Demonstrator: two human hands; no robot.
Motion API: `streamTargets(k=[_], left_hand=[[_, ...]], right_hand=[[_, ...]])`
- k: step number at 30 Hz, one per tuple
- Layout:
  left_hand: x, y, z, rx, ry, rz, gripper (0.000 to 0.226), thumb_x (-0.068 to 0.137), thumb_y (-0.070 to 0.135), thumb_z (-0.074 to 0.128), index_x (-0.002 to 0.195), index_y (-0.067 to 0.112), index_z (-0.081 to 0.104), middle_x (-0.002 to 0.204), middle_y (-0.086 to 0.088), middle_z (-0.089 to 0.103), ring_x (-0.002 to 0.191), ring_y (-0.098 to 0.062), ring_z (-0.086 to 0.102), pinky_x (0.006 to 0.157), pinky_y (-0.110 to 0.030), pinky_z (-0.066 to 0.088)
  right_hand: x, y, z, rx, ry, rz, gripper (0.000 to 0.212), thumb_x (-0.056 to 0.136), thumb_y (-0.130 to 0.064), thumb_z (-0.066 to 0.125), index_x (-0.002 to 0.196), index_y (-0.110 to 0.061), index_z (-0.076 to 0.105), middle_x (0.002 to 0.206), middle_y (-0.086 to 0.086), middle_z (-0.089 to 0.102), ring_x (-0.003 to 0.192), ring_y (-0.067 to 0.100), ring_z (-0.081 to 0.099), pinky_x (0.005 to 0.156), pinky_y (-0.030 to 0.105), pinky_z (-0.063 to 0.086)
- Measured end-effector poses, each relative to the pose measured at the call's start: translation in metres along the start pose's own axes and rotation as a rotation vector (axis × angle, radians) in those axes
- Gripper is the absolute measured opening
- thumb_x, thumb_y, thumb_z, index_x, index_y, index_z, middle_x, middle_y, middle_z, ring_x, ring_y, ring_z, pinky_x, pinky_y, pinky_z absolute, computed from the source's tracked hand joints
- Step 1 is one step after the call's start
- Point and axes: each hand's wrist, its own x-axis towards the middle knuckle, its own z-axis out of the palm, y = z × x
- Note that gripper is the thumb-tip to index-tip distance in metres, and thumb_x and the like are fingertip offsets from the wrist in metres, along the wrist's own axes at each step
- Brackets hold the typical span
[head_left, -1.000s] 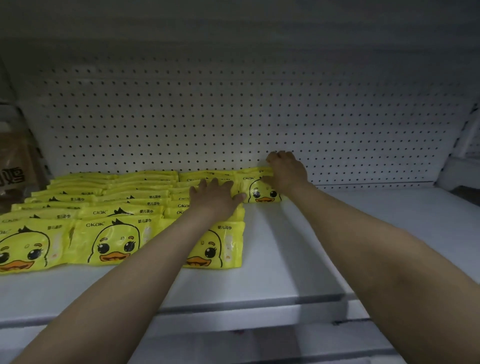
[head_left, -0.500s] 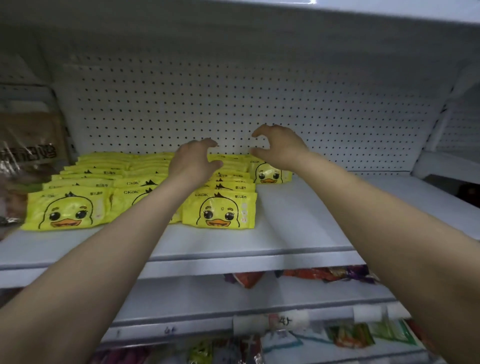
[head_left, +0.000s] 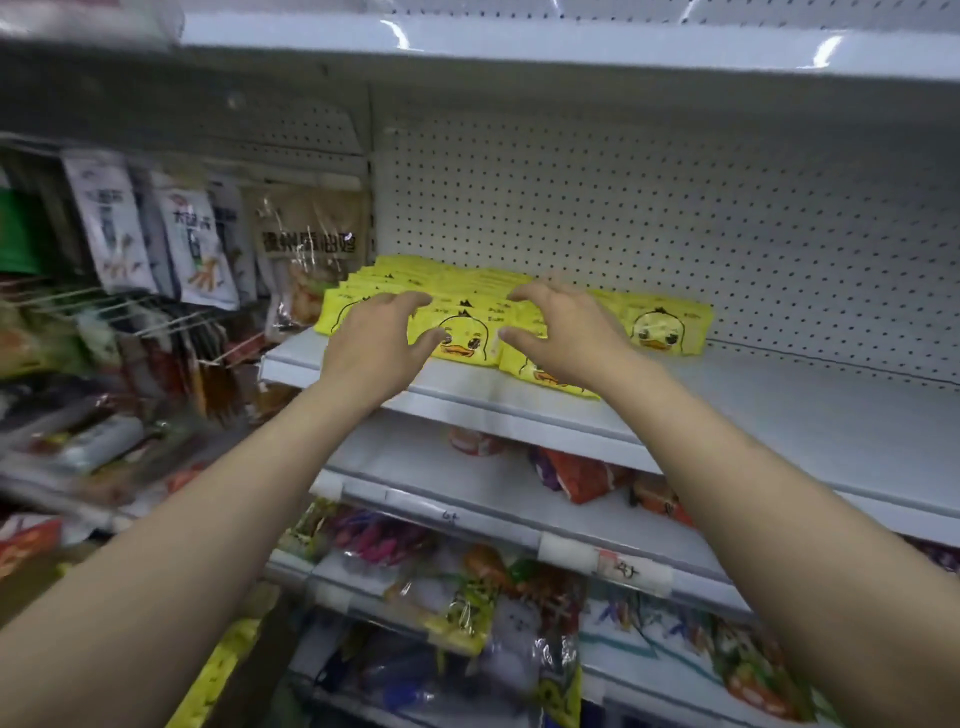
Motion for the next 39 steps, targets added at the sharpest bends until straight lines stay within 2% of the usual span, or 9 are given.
streamTargets(k=[4,13,18,22,27,31,35,39], left_hand=[[-0.045,-0.038,-0.038,0.102,-0.007,-0.051,0.048,0.091,0.046,0.059,0.134,0.024,0.054,0.128,-0.01,0.06,0.116,-0.034,0.054,0.094,-0.044,0.047],[-0.107,-0.136,-0.096,0.258,0.002,-0.178,0.047,0.089,0.047,0.059,0.132,0.028,0.053,0.124,-0.006,0.061,0.111,-0.031,0.057,0.086,-0.045,0.053],[-0.111,-0.224,-0.11,0.316,-0.01,-0.237,0.05,0.089,0.051,0.056,0.133,0.027,0.052,0.127,-0.008,0.06,0.113,-0.032,0.055,0.089,-0.046,0.051],[-0.107,-0.308,-0.11,0.296,-0.045,-0.249,0.05,0.09,0.045,0.058,0.134,0.024,0.053,0.129,-0.01,0.059,0.116,-0.033,0.054,0.094,-0.043,0.049],[-0.1,-0.411,-0.093,0.251,-0.164,-0.258,0.046,0.09,0.044,0.059,0.132,0.025,0.054,0.126,-0.008,0.061,0.113,-0.032,0.056,0.09,-0.042,0.048],[-0.109,-0.48,-0.061,0.213,-0.322,-0.309,0.049,0.09,0.044,0.058,0.135,0.027,0.051,0.12,-0.01,0.062,0.11,-0.034,0.057,0.083,-0.042,0.05],[-0.14,-0.53,-0.018,0.091,-0.481,-0.356,0.045,0.087,0.038,0.064,0.128,0.019,0.058,0.114,-0.015,0.065,0.101,-0.038,0.062,0.082,-0.046,0.053],[-0.189,-0.566,0.026,-0.037,-0.596,-0.456,0.038,0.086,0.032,0.07,0.12,0.016,0.065,0.115,-0.014,0.067,0.107,-0.035,0.061,0.085,-0.041,0.051]], right_hand=[[-0.01,-0.05,0.022,0.092,-0.039,-0.098,0.05,0.091,-0.054,0.057,0.134,-0.03,0.052,0.138,0.001,0.053,0.13,0.024,0.045,0.099,0.038,0.043],[0.015,-0.173,0.075,0.169,-0.146,-0.259,0.053,0.092,-0.052,0.055,0.138,-0.027,0.048,0.142,0.003,0.048,0.133,0.025,0.04,0.102,0.038,0.039],[0.052,-0.252,0.125,0.207,-0.188,-0.315,0.052,0.092,-0.052,0.056,0.139,-0.028,0.048,0.141,0.002,0.05,0.131,0.024,0.043,0.1,0.037,0.04],[0.087,-0.316,0.181,0.209,-0.259,-0.283,0.052,0.092,-0.054,0.055,0.137,-0.029,0.047,0.14,-0.001,0.049,0.13,0.022,0.044,0.098,0.037,0.043],[0.119,-0.376,0.261,0.187,-0.412,-0.192,0.053,0.093,-0.055,0.054,0.139,-0.029,0.045,0.142,0.001,0.047,0.132,0.023,0.041,0.1,0.039,0.043],[0.123,-0.396,0.333,0.18,-0.561,-0.11,0.052,0.094,-0.05,0.054,0.139,-0.025,0.047,0.139,0.007,0.05,0.13,0.028,0.044,0.098,0.039,0.044],[0.096,-0.403,0.406,0.18,-0.743,-0.042,0.048,0.092,-0.044,0.06,0.133,-0.021,0.052,0.134,0.011,0.055,0.123,0.032,0.052,0.091,0.037,0.045],[0.051,-0.404,0.476,0.2,-0.928,0.019,0.055,0.091,-0.048,0.061,0.136,-0.017,0.051,0.133,0.012,0.057,0.12,0.032,0.055,0.089,0.036,0.048]])
